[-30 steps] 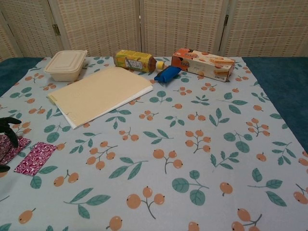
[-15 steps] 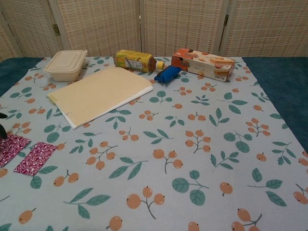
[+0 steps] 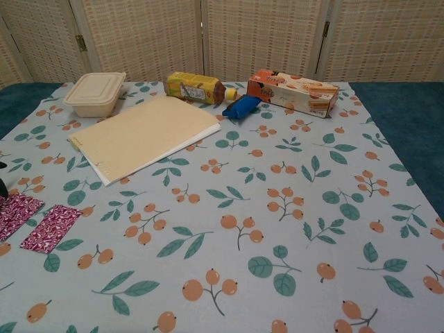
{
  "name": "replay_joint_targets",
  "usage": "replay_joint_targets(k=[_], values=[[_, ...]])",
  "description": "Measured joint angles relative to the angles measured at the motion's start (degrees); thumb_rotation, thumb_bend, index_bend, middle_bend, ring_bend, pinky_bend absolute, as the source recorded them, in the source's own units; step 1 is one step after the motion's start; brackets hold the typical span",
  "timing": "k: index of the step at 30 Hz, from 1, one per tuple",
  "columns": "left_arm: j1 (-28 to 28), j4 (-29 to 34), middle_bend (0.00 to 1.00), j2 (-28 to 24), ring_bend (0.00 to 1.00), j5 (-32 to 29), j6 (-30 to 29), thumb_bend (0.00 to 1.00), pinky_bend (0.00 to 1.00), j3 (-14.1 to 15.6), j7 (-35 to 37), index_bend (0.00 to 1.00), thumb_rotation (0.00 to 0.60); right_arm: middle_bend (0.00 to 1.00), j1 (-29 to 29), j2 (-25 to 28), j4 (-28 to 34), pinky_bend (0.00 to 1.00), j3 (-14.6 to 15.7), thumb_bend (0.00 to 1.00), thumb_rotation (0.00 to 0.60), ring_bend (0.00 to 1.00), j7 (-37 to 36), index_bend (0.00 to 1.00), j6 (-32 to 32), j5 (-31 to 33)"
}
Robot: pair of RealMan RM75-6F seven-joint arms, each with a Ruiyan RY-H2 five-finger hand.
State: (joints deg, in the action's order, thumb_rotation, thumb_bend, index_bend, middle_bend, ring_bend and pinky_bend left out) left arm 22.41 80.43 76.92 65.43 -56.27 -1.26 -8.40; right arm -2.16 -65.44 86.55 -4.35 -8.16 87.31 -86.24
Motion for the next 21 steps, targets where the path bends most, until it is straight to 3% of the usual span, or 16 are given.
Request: replay_joint_targets(k=[21], values=[[1.86, 5.24, 0.00, -1.57, 0.00, 1.30, 4.35, 0.11, 0.00, 0.62, 0.68, 0.35, 0.600, 0.18, 0.34, -0.15, -0.68, 0.00, 0.03, 0.50, 0.600, 0.03, -0.60, 0.30, -0.10, 0.64]])
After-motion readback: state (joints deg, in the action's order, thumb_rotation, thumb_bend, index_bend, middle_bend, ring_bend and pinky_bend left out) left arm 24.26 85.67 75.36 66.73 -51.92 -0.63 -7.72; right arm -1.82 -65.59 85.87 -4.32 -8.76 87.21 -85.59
